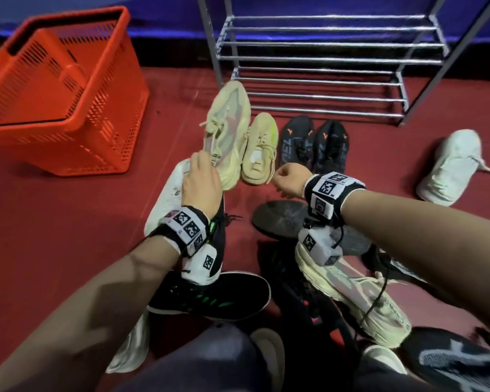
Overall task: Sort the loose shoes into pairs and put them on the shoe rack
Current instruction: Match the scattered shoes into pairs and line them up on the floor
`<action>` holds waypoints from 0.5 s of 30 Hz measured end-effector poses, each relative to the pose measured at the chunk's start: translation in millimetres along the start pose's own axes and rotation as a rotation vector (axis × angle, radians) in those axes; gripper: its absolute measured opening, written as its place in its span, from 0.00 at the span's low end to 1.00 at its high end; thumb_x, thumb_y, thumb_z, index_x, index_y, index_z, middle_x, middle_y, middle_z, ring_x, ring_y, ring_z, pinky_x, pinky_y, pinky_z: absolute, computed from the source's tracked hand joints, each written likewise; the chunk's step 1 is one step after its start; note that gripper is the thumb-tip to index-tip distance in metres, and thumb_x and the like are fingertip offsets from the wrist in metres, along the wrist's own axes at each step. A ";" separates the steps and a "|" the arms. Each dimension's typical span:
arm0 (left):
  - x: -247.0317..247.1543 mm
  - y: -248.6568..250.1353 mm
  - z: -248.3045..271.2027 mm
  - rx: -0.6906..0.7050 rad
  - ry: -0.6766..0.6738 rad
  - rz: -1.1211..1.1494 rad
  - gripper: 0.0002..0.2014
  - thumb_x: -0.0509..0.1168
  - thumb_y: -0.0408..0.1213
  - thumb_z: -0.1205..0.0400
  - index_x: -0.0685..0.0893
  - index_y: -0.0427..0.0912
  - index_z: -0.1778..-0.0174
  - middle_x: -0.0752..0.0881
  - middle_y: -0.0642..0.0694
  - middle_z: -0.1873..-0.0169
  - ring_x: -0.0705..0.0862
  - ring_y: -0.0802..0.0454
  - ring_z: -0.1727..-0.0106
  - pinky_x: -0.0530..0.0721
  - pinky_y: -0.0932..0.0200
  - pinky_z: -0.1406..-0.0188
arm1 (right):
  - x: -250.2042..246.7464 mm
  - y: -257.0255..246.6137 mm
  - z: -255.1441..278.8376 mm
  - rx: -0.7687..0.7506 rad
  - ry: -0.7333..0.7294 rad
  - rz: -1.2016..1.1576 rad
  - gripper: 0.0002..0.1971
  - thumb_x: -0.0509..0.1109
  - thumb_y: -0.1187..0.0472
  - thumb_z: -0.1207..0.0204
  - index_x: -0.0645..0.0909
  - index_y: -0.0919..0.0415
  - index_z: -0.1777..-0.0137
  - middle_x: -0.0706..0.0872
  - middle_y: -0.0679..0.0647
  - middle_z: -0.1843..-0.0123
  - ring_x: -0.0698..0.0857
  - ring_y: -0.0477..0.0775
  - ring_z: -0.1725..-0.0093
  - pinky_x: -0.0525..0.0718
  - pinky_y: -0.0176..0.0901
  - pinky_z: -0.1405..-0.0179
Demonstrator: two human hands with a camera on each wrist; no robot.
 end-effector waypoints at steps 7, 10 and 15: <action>56.2 31.3 78.5 0.412 -0.389 -0.224 0.08 0.56 0.36 0.26 0.65 0.40 0.55 0.78 0.39 0.64 0.81 0.40 0.79 0.71 0.58 0.90 | -18.2 51.9 25.5 0.070 -0.075 0.102 0.20 0.61 0.63 0.24 0.63 0.56 0.78 0.68 0.53 0.78 0.67 0.54 0.78 0.67 0.40 0.76; 62.6 46.8 105.8 0.381 -0.597 -0.203 0.08 0.49 0.38 0.20 0.66 0.40 0.47 0.78 0.35 0.50 0.86 0.32 0.65 0.75 0.49 0.78 | -20.7 62.0 34.0 0.032 -0.110 0.118 0.20 0.61 0.61 0.21 0.65 0.56 0.77 0.72 0.53 0.79 0.72 0.52 0.81 0.72 0.38 0.76; 66.2 55.7 116.1 0.269 -0.795 -0.129 0.16 0.57 0.37 0.18 0.67 0.37 0.37 0.81 0.34 0.43 0.83 0.28 0.48 0.74 0.45 0.59 | -17.2 68.1 49.6 0.017 -0.144 0.306 0.19 0.60 0.59 0.20 0.67 0.57 0.74 0.74 0.53 0.75 0.72 0.55 0.72 0.73 0.42 0.65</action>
Point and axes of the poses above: each hand's wrist, its own z-axis away from the middle knuckle, its own x-axis out of the palm, y = z × x, the point moved 2 cm from there along -z, towards the middle knuckle
